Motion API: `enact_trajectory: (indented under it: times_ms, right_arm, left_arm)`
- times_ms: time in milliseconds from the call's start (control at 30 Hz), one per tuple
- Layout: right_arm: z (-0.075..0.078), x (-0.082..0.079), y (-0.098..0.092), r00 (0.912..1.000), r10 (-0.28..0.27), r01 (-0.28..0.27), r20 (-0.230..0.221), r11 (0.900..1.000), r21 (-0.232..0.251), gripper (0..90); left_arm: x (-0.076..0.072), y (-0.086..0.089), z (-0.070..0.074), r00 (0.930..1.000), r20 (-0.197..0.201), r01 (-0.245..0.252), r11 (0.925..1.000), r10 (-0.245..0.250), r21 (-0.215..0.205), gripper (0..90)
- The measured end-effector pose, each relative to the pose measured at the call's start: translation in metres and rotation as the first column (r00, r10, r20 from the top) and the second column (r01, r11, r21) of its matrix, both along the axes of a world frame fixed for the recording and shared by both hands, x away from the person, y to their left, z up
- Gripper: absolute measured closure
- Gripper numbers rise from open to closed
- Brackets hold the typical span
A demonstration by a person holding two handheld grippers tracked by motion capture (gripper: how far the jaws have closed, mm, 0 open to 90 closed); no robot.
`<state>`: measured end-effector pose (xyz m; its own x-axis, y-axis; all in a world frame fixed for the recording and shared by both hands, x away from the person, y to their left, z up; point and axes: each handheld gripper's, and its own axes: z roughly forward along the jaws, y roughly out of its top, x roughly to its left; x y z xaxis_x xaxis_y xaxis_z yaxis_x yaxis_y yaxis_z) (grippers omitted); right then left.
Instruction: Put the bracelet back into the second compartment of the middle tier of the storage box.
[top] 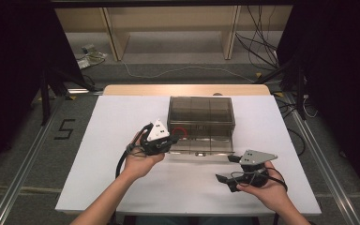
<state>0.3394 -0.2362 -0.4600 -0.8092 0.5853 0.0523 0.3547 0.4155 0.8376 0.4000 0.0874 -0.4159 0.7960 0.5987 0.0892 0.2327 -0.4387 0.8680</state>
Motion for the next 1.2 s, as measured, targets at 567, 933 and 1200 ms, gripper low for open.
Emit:
enact_trajectory:
  times_ms: [567,933,1200]
  right_arm:
    - [-0.0001,0.0001,-0.0002,1.0,0.005,-0.005,0.002,1.0,-0.003,16.2]
    - [0.0,-0.0002,0.0001,1.0,0.007,-0.007,0.001,1.0,0.0,16.3]
    - [0.0,0.0001,-0.0003,1.0,0.006,-0.006,0.002,1.0,0.002,16.2]
  left_arm:
    - [0.0,-0.0031,-0.0001,1.0,0.001,0.006,1.0,-0.006,0.003,88.0]
    - [-0.0011,-0.0066,-0.0007,0.9999,0.001,0.017,0.9998,-0.017,0.006,88.0]
    - [-0.0012,-0.0087,-0.0016,0.9998,-0.001,0.018,0.9998,-0.018,0.009,88.0]
